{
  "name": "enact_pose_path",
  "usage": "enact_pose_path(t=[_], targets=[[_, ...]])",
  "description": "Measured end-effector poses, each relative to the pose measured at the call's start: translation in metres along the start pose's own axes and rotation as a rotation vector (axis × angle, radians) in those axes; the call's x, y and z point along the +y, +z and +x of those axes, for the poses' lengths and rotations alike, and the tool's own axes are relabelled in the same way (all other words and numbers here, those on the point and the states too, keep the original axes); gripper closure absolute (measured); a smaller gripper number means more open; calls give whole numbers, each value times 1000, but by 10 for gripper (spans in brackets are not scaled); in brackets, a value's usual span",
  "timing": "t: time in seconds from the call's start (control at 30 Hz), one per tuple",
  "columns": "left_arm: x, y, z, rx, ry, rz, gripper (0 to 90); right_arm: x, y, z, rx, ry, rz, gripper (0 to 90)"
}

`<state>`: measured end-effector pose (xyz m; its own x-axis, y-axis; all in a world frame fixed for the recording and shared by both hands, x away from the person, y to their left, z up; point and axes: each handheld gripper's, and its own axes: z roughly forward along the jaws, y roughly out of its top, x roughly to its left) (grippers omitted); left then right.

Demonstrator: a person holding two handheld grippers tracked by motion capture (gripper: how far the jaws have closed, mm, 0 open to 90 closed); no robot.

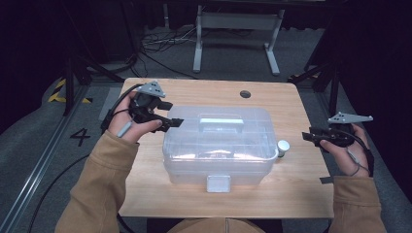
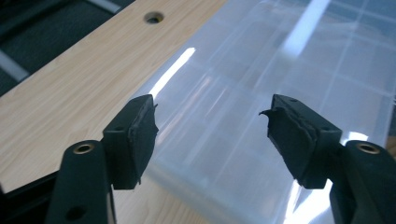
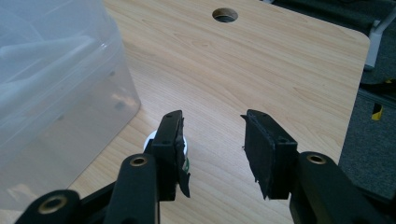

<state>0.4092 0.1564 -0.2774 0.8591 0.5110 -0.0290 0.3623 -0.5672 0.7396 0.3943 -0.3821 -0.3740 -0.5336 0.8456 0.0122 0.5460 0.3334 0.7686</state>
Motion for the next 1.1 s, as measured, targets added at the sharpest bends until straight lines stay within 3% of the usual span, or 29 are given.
enact_pose_path(t=[0.03, 0.17, 0.43, 0.57, 0.7, 0.8, 0.97, 1.03, 1.1], targets=[[0, 0, 0, 0, 0, 0, 314, -1, -1, 1, 2, -1, -3, 579], [9, 16, -9, -64, 31, 24, 299, -3, -4, 2, -1, -6, -6, 574], [14, 39, -11, -82, 34, 38, 295, -8, -6, 1, -2, 13, 1, 567], [15, 50, -13, -84, 33, 47, 327, -8, -5, 3, 8, -1, 3, 562], [18, 57, -19, -105, 64, 47, 400, -7, -3, 5, 33, -21, 0, 562], [20, 63, -22, -133, 74, 56, 469, -7, -2, 6, 36, -16, 4, 562], [22, 69, -26, -139, 78, 65, 525, -7, -3, 7, 38, -16, 6, 562], [23, 70, -27, -146, 80, 68, 608, -7, -5, 8, 49, -8, 1, 574], [24, 68, -28, -106, 91, 76, 699, -6, -5, 10, 59, -8, 2, 600]])
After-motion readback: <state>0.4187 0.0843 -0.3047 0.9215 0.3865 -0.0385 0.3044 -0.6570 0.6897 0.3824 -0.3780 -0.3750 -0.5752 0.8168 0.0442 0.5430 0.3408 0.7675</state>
